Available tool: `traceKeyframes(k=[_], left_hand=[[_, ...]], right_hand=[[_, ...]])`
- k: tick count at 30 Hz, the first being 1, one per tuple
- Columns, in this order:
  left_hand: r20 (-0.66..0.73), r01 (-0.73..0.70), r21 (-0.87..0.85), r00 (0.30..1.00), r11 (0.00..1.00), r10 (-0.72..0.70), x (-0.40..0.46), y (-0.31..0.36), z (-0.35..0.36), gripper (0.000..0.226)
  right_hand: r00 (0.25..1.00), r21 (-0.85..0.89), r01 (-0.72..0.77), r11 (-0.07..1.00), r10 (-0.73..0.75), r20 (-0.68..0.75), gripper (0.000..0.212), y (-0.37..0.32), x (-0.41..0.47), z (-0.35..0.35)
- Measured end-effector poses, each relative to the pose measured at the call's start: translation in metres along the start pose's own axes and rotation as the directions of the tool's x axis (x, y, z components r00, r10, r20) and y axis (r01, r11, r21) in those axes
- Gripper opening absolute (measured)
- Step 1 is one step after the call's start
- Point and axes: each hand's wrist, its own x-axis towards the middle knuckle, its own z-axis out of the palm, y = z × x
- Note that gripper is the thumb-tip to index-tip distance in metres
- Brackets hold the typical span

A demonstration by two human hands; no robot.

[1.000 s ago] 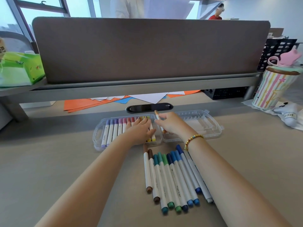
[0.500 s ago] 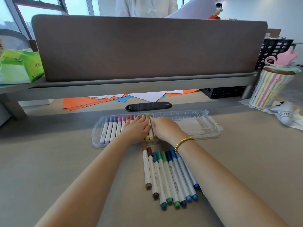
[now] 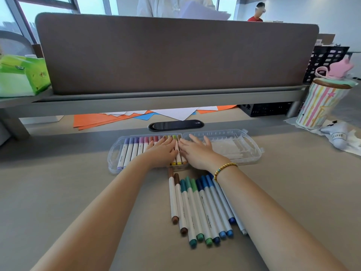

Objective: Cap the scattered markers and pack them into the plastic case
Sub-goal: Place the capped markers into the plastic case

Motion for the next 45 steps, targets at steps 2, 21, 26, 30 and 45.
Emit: traceKeyframes(k=[2,21,26,30,45], left_hand=[[-0.007,-0.012,-0.012,1.000,1.000,0.012,-0.002,0.000,-0.003,0.051],[-0.068,0.216,-0.272,0.968,0.938,-0.243,-0.095,0.032,0.006,0.034],[0.048,0.244,-0.312,0.969,0.918,-0.241,-0.104,0.019,0.007,0.038],[0.083,0.256,-0.367,0.966,0.894,-0.243,-0.109,0.011,0.004,0.037],[0.012,0.347,-0.134,0.937,0.928,-0.348,-0.110,-0.004,0.001,0.034]], right_hand=[[1.000,0.007,0.005,1.000,-0.005,0.013,0.048,-0.001,0.001,-0.003],[0.997,0.287,-0.059,0.956,0.068,-0.024,0.026,-0.034,-0.104,-0.023],[0.998,0.196,-0.064,0.979,0.062,0.015,0.039,-0.049,-0.112,-0.020],[0.999,0.113,-0.041,0.993,0.038,0.032,0.049,-0.061,-0.115,-0.013],[0.997,-0.007,-0.065,0.998,0.065,0.046,0.040,-0.072,-0.114,-0.007]])
